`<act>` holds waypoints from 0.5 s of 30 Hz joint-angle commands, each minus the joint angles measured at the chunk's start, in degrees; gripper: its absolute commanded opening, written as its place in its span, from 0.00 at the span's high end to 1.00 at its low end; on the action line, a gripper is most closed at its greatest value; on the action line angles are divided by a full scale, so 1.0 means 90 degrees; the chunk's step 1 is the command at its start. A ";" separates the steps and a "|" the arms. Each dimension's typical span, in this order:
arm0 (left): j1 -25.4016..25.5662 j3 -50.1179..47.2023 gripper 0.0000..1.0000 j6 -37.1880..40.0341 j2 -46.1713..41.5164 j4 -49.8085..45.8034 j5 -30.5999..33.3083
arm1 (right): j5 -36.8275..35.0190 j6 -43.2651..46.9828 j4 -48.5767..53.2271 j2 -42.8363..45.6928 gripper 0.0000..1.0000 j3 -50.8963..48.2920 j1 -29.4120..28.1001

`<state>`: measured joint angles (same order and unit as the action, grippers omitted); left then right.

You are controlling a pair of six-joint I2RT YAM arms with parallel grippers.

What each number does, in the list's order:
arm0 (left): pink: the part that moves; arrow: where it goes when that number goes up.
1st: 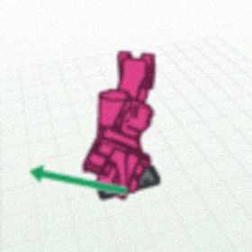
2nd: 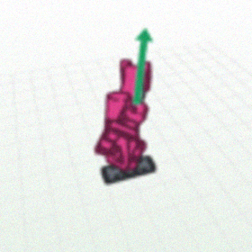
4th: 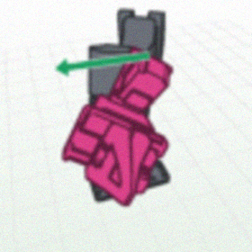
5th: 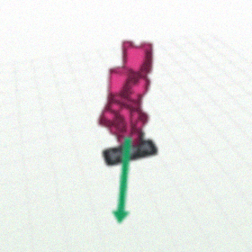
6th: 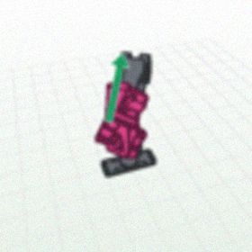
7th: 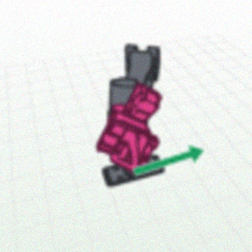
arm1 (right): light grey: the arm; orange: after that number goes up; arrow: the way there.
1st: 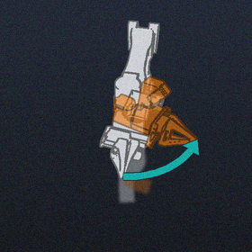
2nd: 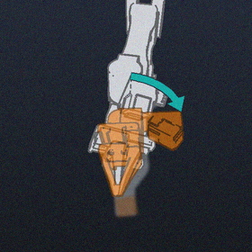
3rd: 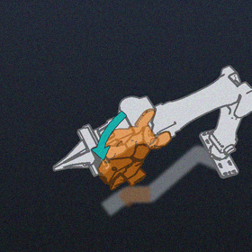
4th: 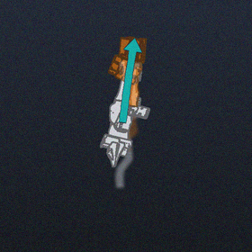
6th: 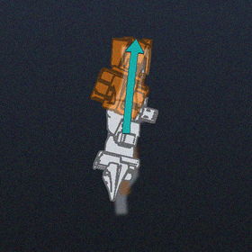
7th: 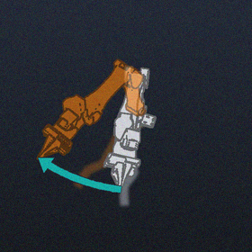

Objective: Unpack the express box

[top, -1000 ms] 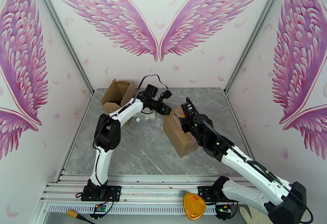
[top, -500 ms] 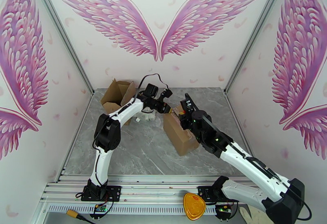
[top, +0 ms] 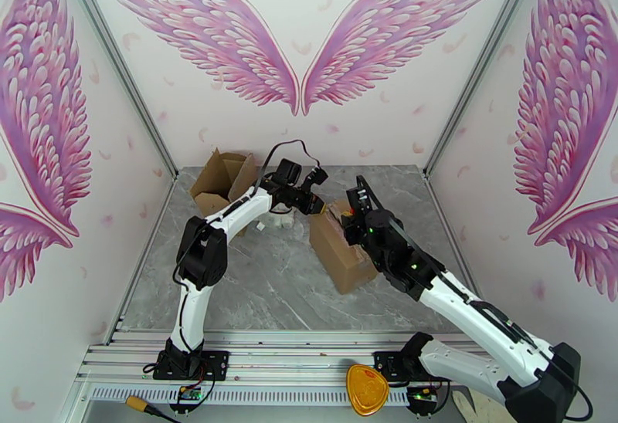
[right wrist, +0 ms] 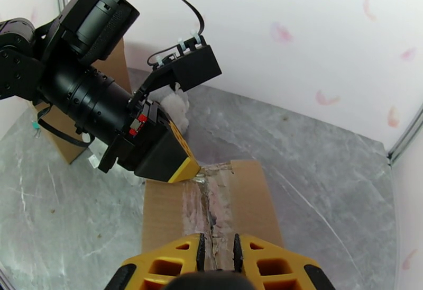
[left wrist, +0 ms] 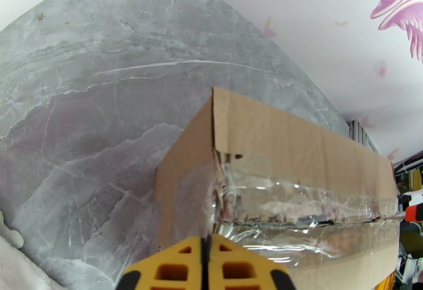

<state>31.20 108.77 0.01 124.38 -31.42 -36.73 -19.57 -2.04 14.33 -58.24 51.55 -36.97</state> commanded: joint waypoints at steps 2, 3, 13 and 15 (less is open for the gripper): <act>-0.0167 -0.0252 1.00 -0.0060 -0.0010 -0.0120 0.1355 | -0.0050 -0.0192 0.0687 0.0140 1.00 0.0061 -0.0024; -0.0171 -0.0255 1.00 -0.0060 -0.0031 -0.0103 0.1370 | -0.0045 -0.0165 0.0693 0.0192 1.00 0.0092 -0.0030; -0.0193 -0.0308 1.00 -0.0072 -0.0116 -0.0027 0.1605 | 0.0053 -0.0323 0.0666 0.0460 1.00 -0.0037 -0.0024; -0.0204 -0.0309 1.00 -0.0094 -0.0129 0.0003 0.1657 | 0.0015 -0.0360 0.0385 0.0532 1.00 -0.0420 -0.0024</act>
<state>31.92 107.83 0.01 123.50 -30.96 -35.16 -19.55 -4.03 14.76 -55.83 49.58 -36.97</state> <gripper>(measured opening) 0.075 0.207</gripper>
